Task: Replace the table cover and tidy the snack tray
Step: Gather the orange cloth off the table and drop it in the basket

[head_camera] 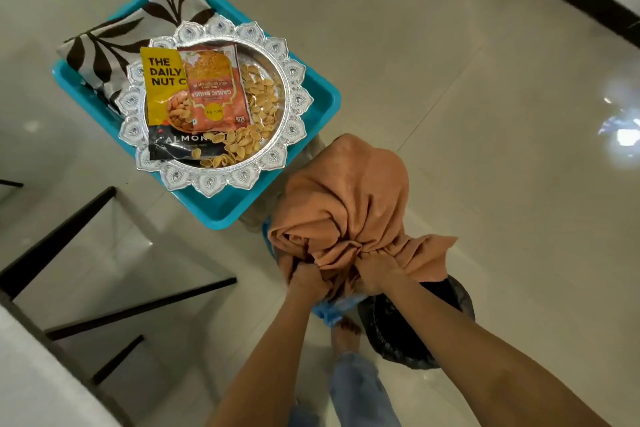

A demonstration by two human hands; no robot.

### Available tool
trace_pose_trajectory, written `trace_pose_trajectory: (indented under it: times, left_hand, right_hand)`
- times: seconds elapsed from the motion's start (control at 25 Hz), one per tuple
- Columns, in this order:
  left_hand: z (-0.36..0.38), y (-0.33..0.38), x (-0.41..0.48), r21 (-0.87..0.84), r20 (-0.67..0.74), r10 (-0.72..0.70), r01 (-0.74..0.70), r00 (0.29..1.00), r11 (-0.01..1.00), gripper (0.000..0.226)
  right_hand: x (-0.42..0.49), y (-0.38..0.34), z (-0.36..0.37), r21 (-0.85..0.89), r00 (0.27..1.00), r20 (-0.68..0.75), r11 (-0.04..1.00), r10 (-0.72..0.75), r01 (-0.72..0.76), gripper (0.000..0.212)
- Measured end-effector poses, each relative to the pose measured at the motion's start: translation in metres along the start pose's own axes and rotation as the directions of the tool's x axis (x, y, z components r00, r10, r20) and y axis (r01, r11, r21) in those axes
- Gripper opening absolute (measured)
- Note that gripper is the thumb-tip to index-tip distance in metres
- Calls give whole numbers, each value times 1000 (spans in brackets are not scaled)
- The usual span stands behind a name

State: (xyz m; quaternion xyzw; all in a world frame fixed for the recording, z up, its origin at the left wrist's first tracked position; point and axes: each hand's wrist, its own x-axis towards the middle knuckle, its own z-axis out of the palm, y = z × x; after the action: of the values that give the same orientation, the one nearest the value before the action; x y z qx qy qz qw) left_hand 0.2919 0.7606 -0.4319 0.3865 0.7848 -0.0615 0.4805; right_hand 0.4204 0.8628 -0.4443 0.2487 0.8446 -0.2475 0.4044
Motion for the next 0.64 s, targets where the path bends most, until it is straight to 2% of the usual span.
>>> trace_pose_trajectory:
  times: [0.08,0.16,0.2,0.28,0.32,0.48,0.64]
  left_hand:
    - [-1,0,-4,-89,-223,-121,104,967,991,35]
    - [-8,0,-12,-229,-429,-261,176,865,957,41]
    - [-9,0,-15,-257,-470,-280,174,837,951,44]
    - [-18,3,-18,-247,-472,-254,150,844,957,49]
    - [-24,5,-21,-245,-443,-245,146,862,959,52]
    - [-43,12,-41,-270,-384,-167,63,908,961,53]
    - [-57,6,-76,-236,-280,-94,26,955,971,66]
  right_hand:
    - [3,-4,-2,118,1000,3,993,-19,19,48]
    - [-4,-10,-10,197,987,-159,979,-24,55,38]
    - [-8,-13,-10,207,970,-243,976,-22,74,36]
    - [-18,-16,-16,195,931,-364,976,-14,91,35]
    - [-24,-18,-20,200,928,-373,976,-6,87,36]
    - [-44,-29,-40,229,946,-323,973,42,35,40]
    - [-69,-48,-54,248,944,-319,969,80,1,39]
